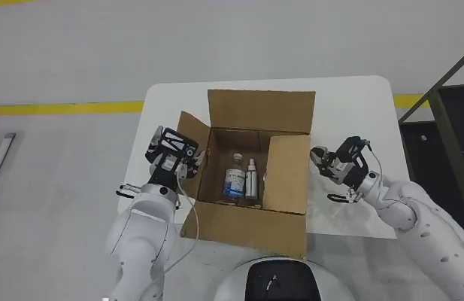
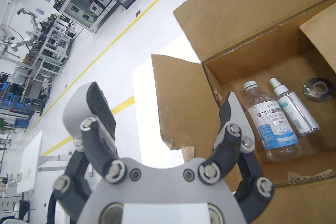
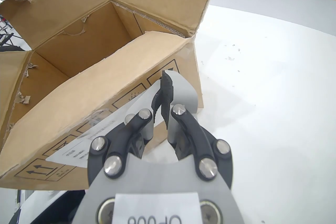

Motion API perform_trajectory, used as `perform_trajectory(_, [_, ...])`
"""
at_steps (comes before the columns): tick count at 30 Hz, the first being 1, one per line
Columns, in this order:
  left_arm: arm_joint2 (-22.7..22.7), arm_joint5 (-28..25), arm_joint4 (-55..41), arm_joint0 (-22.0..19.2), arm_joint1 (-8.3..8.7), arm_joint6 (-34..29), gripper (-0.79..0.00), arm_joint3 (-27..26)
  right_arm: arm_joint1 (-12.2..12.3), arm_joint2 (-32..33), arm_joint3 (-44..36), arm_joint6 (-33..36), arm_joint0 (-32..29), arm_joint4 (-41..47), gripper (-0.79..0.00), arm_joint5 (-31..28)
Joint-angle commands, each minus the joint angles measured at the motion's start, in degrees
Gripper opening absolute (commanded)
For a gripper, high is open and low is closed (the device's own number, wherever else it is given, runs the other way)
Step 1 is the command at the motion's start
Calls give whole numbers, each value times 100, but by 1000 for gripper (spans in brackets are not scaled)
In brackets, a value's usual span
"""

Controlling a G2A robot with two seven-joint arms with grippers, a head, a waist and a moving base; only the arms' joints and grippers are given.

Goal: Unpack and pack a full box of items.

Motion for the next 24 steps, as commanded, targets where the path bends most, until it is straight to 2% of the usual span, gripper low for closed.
perform_trajectory(1, [8, 4, -54, -8, 2, 2, 0, -88, -29, -110, 138, 26, 192, -59, -785, -37])
perform_trajectory(7, [186, -235, -250, -156, 10, 34, 0, -363, -118, -358, 443, -85, 489, -82, -785, -22])
perform_trajectory(12, [464, -542, -721, -311, 4, 133, 0, -409, -118, -254, 392, -371, 392, -191, -785, 84])
perform_trajectory(16, [729, -610, -1564, -430, -28, 142, 0, -270, -38, 128, 100, -630, 23, -370, -785, 98])
perform_trajectory(24, [1396, -239, -3483, -636, -126, -276, 0, 341, 171, 1277, -720, -864, -1099, -591, -785, 19])
